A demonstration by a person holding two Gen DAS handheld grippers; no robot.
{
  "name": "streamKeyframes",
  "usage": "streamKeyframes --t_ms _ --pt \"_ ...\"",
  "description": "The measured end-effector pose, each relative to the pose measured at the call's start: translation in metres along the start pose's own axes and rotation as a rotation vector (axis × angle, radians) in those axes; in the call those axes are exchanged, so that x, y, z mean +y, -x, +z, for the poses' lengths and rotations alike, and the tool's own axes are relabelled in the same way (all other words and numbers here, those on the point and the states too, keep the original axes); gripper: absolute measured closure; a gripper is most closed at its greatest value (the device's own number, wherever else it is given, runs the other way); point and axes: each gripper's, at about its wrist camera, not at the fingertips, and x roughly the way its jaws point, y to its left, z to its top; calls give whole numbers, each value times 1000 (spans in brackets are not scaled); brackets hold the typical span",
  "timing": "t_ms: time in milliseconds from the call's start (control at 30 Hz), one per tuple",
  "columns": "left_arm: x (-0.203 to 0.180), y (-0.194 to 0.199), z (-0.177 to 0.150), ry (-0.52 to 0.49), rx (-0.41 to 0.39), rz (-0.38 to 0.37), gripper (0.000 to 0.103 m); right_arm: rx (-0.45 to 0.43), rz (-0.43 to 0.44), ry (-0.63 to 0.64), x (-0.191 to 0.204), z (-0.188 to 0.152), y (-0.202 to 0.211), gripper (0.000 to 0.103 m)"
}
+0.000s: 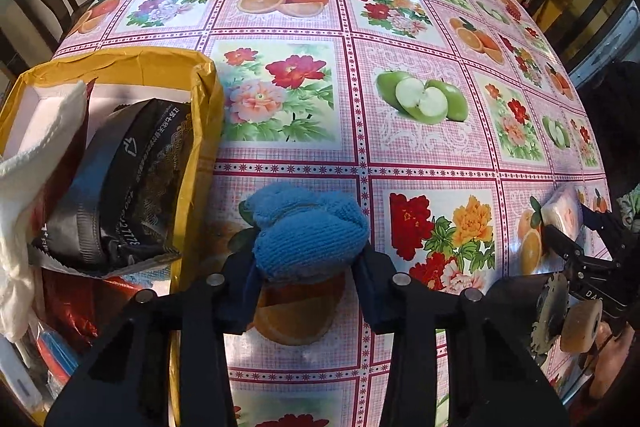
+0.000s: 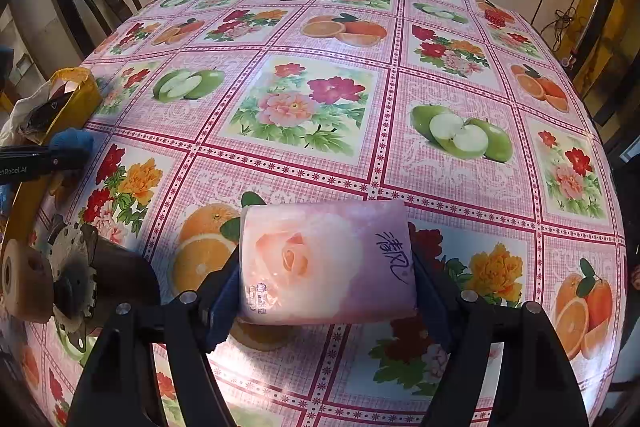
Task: Organize soft objects
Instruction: 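Grasp the pink rose-print tissue pack with the right gripper while the left grasps the blue knitted cloth, then carry the pink tissue pack and blue cloth over the box lid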
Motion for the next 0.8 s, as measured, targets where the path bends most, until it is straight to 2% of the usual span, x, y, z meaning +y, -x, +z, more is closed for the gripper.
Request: streamKeyframes --t_ms 133,267,467,633,800 --pt "2 4 -7 23 -22 19 68 -20 36 -38 -6 -5 6 27" --pt "3 16 -17 30 -47 -11 68 -45 58 -77 -15 -9 22 27" --pt "11 61 -29 19 -114 -48 68 -106 69 -66 -6 1 63 27" --pt "45 101 -34 49 -178 -6 68 -163 124 12 48 25 96 27" --pt "101 121 -40 140 -218 56 68 -171 231 128 142 54 103 27"
